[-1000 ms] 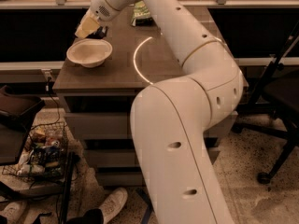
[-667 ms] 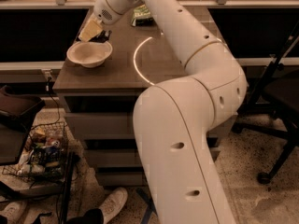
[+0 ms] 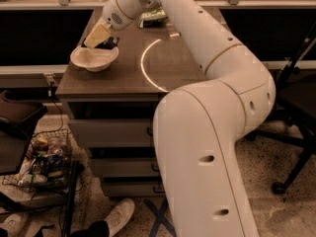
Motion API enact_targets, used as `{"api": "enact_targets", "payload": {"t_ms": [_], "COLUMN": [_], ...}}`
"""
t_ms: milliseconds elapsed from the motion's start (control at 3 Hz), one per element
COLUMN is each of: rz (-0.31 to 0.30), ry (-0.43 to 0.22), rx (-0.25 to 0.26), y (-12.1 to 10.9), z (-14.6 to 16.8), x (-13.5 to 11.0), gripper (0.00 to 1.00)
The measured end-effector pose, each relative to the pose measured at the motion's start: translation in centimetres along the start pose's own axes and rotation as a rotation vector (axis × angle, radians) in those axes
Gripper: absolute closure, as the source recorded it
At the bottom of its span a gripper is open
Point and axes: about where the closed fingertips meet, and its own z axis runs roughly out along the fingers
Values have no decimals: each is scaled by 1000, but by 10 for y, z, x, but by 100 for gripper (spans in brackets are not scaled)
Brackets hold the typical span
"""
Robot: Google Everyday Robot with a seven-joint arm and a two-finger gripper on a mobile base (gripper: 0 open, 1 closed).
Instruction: Place rxbar blueberry into paper bowl
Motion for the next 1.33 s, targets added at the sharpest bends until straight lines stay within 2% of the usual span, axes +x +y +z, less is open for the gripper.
{"api": "enact_targets", "payload": {"t_ms": [1333], "rz": [2], "ry": [5], "rx": [-20], "y": [3], "z": [17], "x": [2], "gripper": [4]}}
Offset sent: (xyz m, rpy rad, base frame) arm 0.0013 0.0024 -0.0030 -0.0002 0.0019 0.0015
